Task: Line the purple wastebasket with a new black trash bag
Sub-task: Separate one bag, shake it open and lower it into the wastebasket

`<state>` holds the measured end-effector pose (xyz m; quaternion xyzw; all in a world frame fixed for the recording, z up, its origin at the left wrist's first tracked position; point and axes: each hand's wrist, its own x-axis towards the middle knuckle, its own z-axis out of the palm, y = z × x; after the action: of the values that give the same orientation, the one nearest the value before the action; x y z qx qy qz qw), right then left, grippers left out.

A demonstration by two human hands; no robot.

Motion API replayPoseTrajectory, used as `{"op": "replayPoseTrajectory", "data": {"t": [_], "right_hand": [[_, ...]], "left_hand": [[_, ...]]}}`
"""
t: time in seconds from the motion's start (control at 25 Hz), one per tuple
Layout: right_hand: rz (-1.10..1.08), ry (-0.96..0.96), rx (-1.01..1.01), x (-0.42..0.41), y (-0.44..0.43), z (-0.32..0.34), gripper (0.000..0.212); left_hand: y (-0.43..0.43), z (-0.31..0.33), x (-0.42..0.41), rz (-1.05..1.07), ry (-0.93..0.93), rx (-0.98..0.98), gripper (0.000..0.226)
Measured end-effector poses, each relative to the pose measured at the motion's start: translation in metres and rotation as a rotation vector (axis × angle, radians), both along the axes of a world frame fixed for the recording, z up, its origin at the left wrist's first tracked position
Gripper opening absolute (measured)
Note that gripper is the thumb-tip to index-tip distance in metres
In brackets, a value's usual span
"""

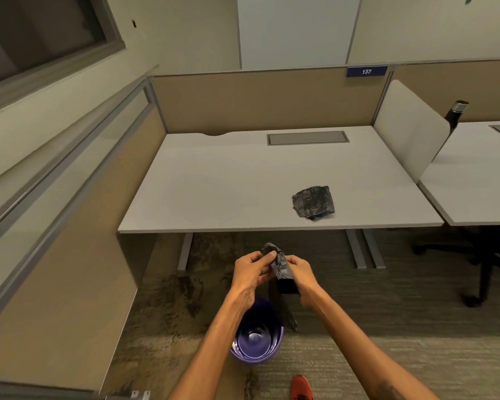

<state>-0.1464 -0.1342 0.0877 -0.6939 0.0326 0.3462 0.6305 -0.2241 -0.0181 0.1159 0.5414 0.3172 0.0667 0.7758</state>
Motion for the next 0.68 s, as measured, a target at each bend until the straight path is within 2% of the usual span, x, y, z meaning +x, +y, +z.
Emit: {"op": "replayPoseTrajectory", "data": {"t": [0.12,0.24,0.32,0.36,0.4,0.44,0.48,0.56,0.6,0.68], "right_hand": [[0.005,0.091,0.060,-0.021,0.001,-0.001,0.021],[0.014,0.346,0.237,-0.028,0.001,0.006,0.022],[0.067,0.564,0.415,-0.026,0.000,0.023,0.027],[0.075,0.625,0.479,-0.022,-0.001,0.034,0.032],[0.072,0.610,0.485,-0.014,-0.002,0.046,0.038],[0.043,0.513,0.433,-0.001,-0.004,0.057,0.041],[0.069,0.301,0.300,0.013,-0.008,0.066,0.038],[0.189,-0.250,-0.089,0.038,-0.019,0.082,0.036],[0.196,-0.359,-0.190,0.055,-0.023,0.083,0.034],[0.026,-0.324,-0.180,0.086,-0.037,0.077,0.023]], "left_hand": [[-0.008,0.000,-0.014,0.023,0.016,0.005,0.037],[-0.004,-0.014,-0.026,0.159,0.057,0.137,0.062],[0.004,-0.031,-0.035,0.068,-0.072,0.172,0.068],[0.007,-0.039,-0.040,-0.030,-0.140,0.113,0.069],[0.008,-0.044,-0.043,-0.132,-0.156,0.068,0.069],[0.009,-0.049,-0.045,-0.234,-0.142,0.054,0.066],[0.009,-0.052,-0.047,-0.315,-0.119,0.060,0.057],[0.010,-0.059,-0.049,-0.354,-0.117,0.021,0.034],[0.012,-0.064,-0.052,-0.334,-0.122,-0.056,0.026],[0.019,-0.069,-0.056,-0.261,-0.102,-0.238,0.030]]}}
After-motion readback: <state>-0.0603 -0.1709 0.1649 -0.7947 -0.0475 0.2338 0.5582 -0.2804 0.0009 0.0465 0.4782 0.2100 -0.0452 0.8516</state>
